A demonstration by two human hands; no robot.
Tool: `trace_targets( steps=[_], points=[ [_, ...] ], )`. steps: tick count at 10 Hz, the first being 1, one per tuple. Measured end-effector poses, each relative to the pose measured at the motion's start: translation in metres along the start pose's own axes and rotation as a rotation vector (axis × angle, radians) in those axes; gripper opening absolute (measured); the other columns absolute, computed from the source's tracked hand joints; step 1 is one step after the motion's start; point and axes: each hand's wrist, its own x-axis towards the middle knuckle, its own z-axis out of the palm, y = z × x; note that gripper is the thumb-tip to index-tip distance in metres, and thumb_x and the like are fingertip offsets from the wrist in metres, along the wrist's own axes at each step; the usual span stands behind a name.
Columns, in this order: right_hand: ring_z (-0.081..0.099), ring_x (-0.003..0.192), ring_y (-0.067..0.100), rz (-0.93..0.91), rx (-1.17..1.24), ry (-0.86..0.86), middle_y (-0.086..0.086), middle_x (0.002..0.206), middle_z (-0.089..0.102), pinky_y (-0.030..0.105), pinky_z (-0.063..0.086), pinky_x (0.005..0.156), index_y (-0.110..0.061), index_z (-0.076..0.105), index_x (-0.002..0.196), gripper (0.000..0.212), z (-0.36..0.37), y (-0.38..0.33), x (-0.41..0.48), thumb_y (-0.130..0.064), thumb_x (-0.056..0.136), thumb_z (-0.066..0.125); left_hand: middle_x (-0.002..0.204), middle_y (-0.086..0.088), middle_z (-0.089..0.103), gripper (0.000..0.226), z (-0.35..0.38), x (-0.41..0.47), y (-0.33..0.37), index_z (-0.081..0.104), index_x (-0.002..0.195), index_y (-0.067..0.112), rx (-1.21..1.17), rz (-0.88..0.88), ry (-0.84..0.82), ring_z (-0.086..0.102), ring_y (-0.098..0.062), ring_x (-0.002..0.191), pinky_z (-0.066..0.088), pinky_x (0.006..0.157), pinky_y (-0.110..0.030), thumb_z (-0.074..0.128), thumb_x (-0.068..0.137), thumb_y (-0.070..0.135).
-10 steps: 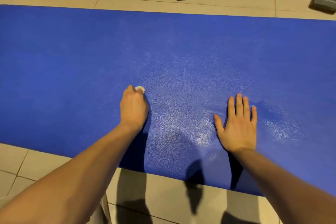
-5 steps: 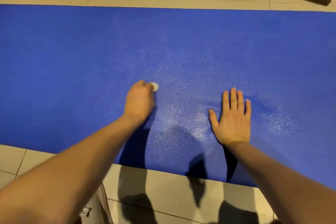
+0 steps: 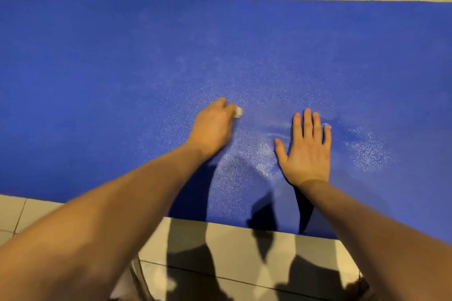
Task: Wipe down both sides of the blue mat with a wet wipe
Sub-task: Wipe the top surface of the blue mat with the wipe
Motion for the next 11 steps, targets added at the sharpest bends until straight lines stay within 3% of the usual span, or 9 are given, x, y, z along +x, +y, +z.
trace_targets(
  steps=[2,3,4,5,6,8,9,10,11],
  points=[
    [0.007,0.155,0.031,0.002,-0.01,0.004,0.013,0.167,0.016,0.056,0.012,0.122,-0.01,0.024,0.158,0.08,0.001,0.0,0.0,-0.064,0.098,0.026,0.11,-0.021,0.059,0.02,-0.024,-0.004,-0.086,0.064,0.105,0.003,-0.019,-0.533,0.239,0.058,-0.044,0.094,0.046,0.081,-0.047,0.047,0.098,0.012],
    [0.007,0.155,0.031,-0.001,-0.012,0.006,0.013,0.167,0.016,0.056,0.012,0.122,-0.01,0.024,0.158,0.08,0.001,0.0,0.0,-0.063,0.098,0.027,0.11,-0.018,0.06,0.017,-0.007,0.004,-0.037,0.06,0.104,0.005,-0.124,-0.552,0.275,0.058,-0.04,0.093,0.044,0.079,-0.043,0.045,0.096,0.009],
    [0.008,0.155,0.031,0.004,-0.014,0.005,0.013,0.167,0.016,0.056,0.012,0.122,-0.01,0.024,0.158,0.08,0.001,0.0,0.0,-0.063,0.098,0.029,0.105,-0.015,0.061,0.012,0.023,0.008,0.032,0.056,0.104,0.008,-0.194,-0.333,0.177,0.057,-0.037,0.091,0.044,0.075,-0.044,0.047,0.096,0.009],
    [0.009,0.155,0.031,0.002,0.001,0.011,0.013,0.167,0.016,0.056,0.012,0.123,-0.01,0.025,0.158,0.08,0.001,-0.001,0.001,-0.062,0.098,0.03,0.099,-0.013,0.058,0.015,0.027,0.01,0.05,0.058,0.11,0.012,-0.117,-0.087,0.056,0.056,-0.036,0.087,0.044,0.069,-0.042,0.048,0.101,0.019],
    [0.009,0.155,0.031,0.002,-0.003,0.013,0.013,0.167,0.017,0.056,0.013,0.122,-0.01,0.025,0.158,0.08,0.001,0.0,0.001,-0.063,0.098,0.028,0.099,-0.012,0.058,0.017,0.01,0.013,0.003,0.065,0.107,0.013,-0.017,0.027,0.034,0.058,-0.035,0.089,0.044,0.071,-0.04,0.051,0.097,0.019],
    [0.008,0.155,0.031,0.001,-0.019,0.013,0.013,0.167,0.016,0.056,0.013,0.122,-0.01,0.024,0.158,0.08,0.001,0.0,0.0,-0.063,0.098,0.027,0.109,-0.019,0.06,0.025,-0.023,0.024,-0.095,0.072,0.104,0.009,-0.018,-0.532,0.271,0.06,-0.042,0.093,0.047,0.081,-0.041,0.048,0.095,0.008],
    [0.009,0.155,0.032,0.002,-0.018,0.013,0.014,0.166,0.017,0.056,0.012,0.122,-0.01,0.025,0.158,0.08,0.0,-0.001,0.0,-0.063,0.098,0.027,0.1,-0.019,0.058,0.023,-0.016,0.033,-0.058,0.069,0.087,0.004,-0.041,-0.541,0.276,0.058,-0.041,0.085,0.041,0.072,-0.039,0.048,0.096,0.011],
    [0.011,0.154,0.032,0.006,-0.015,0.009,0.014,0.166,0.018,0.057,0.013,0.122,-0.01,0.027,0.157,0.079,0.0,-0.001,0.0,-0.062,0.098,0.029,0.095,-0.019,0.055,0.012,0.007,0.032,0.017,0.057,0.081,0.007,-0.078,-0.294,0.159,0.054,-0.037,0.082,0.032,0.068,-0.034,0.049,0.089,0.008],
    [0.011,0.154,0.033,0.01,-0.014,0.008,0.015,0.166,0.019,0.057,0.014,0.122,-0.009,0.027,0.157,0.08,0.0,-0.001,0.001,-0.062,0.097,0.028,0.1,-0.016,0.054,0.007,0.016,0.024,0.059,0.058,0.091,0.007,-0.098,-0.011,-0.032,0.054,-0.035,0.086,0.041,0.068,-0.036,0.05,0.09,0.007]
  ],
)
